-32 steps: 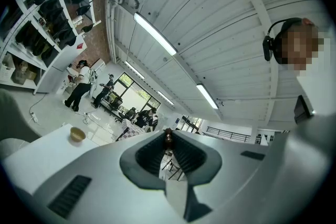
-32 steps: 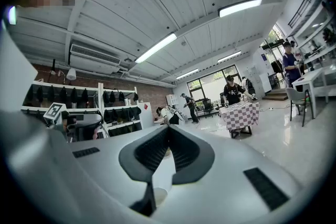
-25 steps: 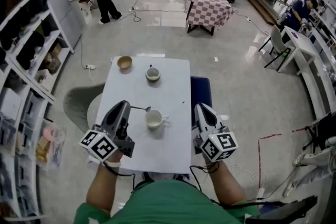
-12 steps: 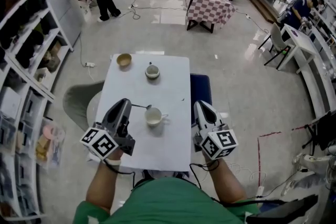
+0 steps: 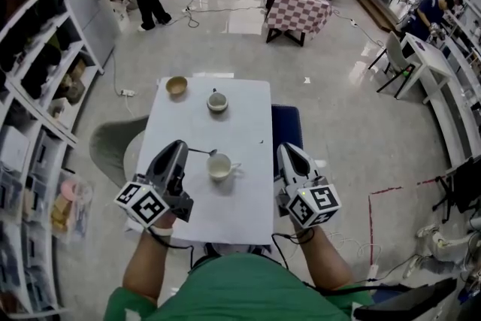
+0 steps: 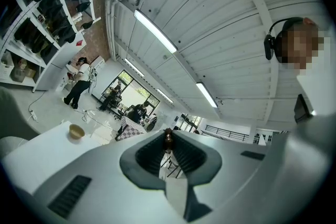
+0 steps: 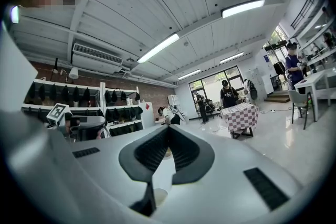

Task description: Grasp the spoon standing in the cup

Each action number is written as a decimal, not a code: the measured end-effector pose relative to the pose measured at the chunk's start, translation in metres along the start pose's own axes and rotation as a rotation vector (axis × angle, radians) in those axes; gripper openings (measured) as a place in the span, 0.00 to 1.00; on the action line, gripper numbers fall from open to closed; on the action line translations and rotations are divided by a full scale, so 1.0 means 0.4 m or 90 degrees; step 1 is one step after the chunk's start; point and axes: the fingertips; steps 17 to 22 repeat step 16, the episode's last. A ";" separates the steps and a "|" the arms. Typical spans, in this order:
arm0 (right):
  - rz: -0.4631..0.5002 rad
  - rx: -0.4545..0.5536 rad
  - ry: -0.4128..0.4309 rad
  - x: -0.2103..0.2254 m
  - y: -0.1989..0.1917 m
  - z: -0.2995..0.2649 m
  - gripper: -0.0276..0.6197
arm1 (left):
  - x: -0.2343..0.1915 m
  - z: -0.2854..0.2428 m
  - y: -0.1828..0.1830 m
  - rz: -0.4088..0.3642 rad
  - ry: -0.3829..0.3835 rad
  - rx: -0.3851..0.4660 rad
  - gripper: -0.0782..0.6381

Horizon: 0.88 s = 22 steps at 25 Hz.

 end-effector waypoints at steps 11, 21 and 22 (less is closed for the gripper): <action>0.003 -0.007 -0.007 -0.011 -0.004 0.001 0.08 | -0.018 -0.001 -0.002 0.009 -0.005 -0.007 0.19; 0.008 -0.002 -0.010 -0.006 0.003 0.001 0.08 | -0.028 -0.014 -0.002 0.010 -0.010 -0.015 0.19; 0.008 -0.002 -0.010 -0.006 0.003 0.001 0.08 | -0.028 -0.014 -0.002 0.010 -0.010 -0.015 0.19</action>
Point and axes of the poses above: the fingertips, and each gripper's own axes: z backward along the fingers, x to its right, y out of its top, and after that the axes turned 9 degrees about z, right-handed
